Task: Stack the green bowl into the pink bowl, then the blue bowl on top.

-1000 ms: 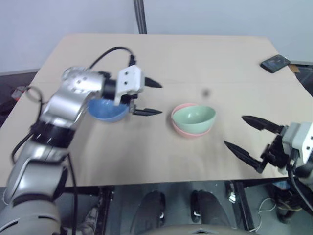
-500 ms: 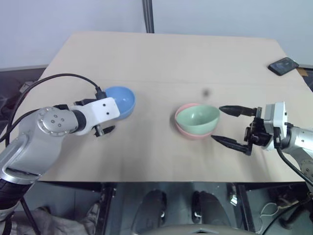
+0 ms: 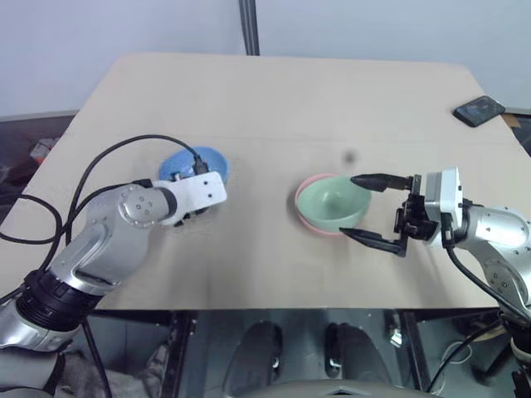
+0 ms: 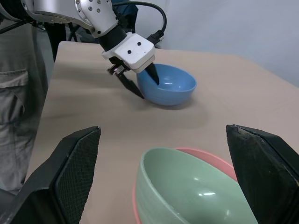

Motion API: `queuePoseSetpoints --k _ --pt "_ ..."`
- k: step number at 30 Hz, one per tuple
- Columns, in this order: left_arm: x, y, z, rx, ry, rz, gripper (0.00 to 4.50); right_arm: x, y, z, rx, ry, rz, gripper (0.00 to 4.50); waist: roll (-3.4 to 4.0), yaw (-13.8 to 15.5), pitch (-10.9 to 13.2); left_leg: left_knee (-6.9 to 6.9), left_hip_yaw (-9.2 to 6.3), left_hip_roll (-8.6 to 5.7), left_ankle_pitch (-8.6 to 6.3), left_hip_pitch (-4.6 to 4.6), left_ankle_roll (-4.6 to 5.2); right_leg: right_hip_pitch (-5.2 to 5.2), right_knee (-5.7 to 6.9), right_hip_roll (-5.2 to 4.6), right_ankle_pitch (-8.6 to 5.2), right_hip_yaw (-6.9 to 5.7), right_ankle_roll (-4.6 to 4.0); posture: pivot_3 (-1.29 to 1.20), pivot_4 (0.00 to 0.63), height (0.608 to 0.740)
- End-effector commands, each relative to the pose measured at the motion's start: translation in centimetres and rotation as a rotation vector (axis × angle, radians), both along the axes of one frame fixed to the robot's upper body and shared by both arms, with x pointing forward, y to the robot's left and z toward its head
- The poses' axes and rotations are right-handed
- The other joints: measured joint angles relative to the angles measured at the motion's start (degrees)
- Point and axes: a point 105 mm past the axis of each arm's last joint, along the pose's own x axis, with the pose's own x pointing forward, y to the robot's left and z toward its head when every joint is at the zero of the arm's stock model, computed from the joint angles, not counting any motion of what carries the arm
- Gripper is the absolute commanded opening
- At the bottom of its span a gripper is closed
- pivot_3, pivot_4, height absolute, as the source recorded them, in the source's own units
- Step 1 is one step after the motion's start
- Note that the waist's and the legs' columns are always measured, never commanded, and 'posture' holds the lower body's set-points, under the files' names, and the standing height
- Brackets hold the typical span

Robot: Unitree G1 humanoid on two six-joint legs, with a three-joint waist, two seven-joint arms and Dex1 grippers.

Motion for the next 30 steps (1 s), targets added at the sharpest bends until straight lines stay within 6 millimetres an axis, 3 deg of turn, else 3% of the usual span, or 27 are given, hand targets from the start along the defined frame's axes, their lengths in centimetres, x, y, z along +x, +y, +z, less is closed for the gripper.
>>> queuePoseSetpoints --k 1,2,3,9,13,16,22,27,30 --pt "0.3 -0.3 1.0 0.016 -0.033 -0.024 0.61 -0.2 -0.3 0.6 0.002 -0.044 -0.014 4.5 0.0 -0.09 0.0 0.0 0.0 0.0 0.0 0.0 0.0 0.0 0.0 0.0 0.0 0.0 0.0 0.0 0.15 0.74" --pt "0.4 -0.3 1.1 0.013 -0.032 -0.027 0.11 -0.1 -0.3 0.5 0.001 -0.045 -0.019 4.5 0.0 -0.11 0.0 0.0 0.0 0.01 0.0 0.0 0.0 -0.01 0.01 0.0 0.0 0.0 0.0 0.0 0.15 0.74" --pt "0.5 -0.4 1.1 0.004 -0.027 -0.028 0.02 -0.1 -0.4 0.5 0.0 -0.044 -0.025 4.5 0.0 -0.11 0.0 0.0 0.0 0.01 0.0 0.0 0.0 0.0 0.01 0.0 0.0 0.0 0.0 0.0 0.15 0.74" --pt "0.7 -1.8 2.4 -0.041 -0.045 -0.102 0.02 -0.1 -0.9 0.3 0.002 -0.045 -0.058 4.5 0.0 0.0 0.0 0.0 0.0 0.01 0.0 0.0 0.0 0.0 0.01 0.0 0.0 0.0 0.0 0.0 0.15 0.74" --pt "0.5 -6.3 5.6 -0.197 -0.14 -0.375 0.02 -0.2 -1.7 0.3 0.007 -0.047 -0.109 4.5 0.0 0.34 0.0 0.01 -0.01 0.0 0.0 -0.02 0.0 0.0 0.0 -0.04 0.01 -0.01 0.0 0.0 0.15 0.74" --pt "-1.1 -9.9 6.8 -0.243 -0.131 -0.652 0.02 -0.5 -2.6 0.2 0.006 -0.05 -0.16 4.5 0.0 0.56 0.0 0.02 -0.01 -0.01 0.0 -0.03 0.0 0.0 -0.01 -0.08 0.01 -0.01 -0.02 0.0 0.15 0.74" --pt "-3.1 -14.5 6.9 -0.282 -0.033 -1.038 0.02 -1.2 -4.3 0.2 0.005 -0.055 -0.281 4.5 0.04 0.63 -0.03 0.02 0.08 -0.03 0.0 0.04 0.01 0.03 0.02 -0.05 0.02 0.04 -0.01 0.0 0.15 0.74" --pt "-2.3 -16.9 6.7 -0.3 0.016 -1.177 0.02 -2.0 -4.6 0.2 -0.001 -0.064 -0.334 4.5 0.03 1.04 -0.04 0.07 0.09 -0.04 0.0 0.05 0.03 0.05 0.05 0.02 0.02 0.06 0.0 0.0 0.15 0.74" --pt "-2.4 -17.4 6.2 -0.32 0.117 -1.213 1.0 -2.5 -4.5 0.3 0.001 -0.062 -0.347 4.5 0.03 0.93 -0.04 0.07 0.09 -0.03 -0.01 0.05 0.05 0.05 0.04 0.05 0.02 0.07 0.0 0.0 0.15 0.74"
